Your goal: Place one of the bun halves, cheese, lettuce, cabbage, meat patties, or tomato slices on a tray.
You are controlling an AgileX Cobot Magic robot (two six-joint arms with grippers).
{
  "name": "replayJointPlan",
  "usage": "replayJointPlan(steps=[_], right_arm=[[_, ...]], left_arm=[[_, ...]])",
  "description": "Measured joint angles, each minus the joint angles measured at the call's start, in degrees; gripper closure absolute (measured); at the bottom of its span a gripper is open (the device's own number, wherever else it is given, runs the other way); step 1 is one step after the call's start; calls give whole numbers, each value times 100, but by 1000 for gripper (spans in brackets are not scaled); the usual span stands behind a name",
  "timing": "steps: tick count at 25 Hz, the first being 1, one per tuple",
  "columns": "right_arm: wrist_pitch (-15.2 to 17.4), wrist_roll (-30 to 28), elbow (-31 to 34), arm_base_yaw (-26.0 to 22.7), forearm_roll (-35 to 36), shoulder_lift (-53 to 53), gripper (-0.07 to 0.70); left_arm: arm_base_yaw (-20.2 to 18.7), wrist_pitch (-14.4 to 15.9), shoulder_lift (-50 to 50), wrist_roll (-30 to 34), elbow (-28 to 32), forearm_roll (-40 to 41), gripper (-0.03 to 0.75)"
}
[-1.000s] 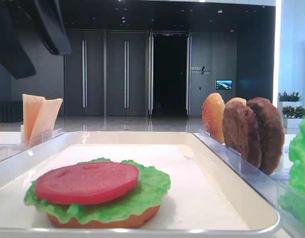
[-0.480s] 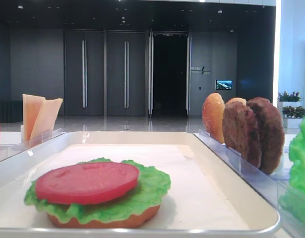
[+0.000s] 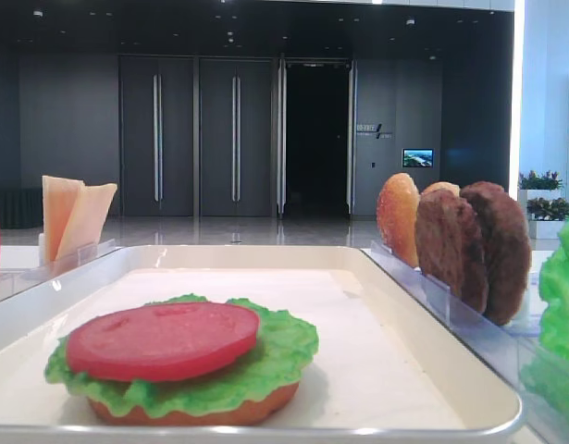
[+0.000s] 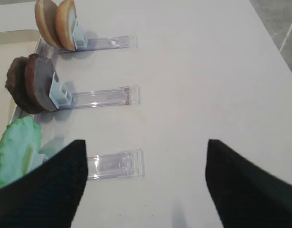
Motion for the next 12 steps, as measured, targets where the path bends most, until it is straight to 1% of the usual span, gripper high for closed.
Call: replayJointPlan(steps=[3,5,9,12], right_arm=[[0,0,0,0,0,0,107],[0,0,0,0,0,0,107],[0,0,0,0,0,0,107],[0,0,0,0,0,0,107]], left_arm=[[23,6,-221,49,52,-1,339],[23,6,-469,142,215,-25,339],[23,13,-1212,306,881,-283,339],[23,53,-1989,415,1431,-527,339]])
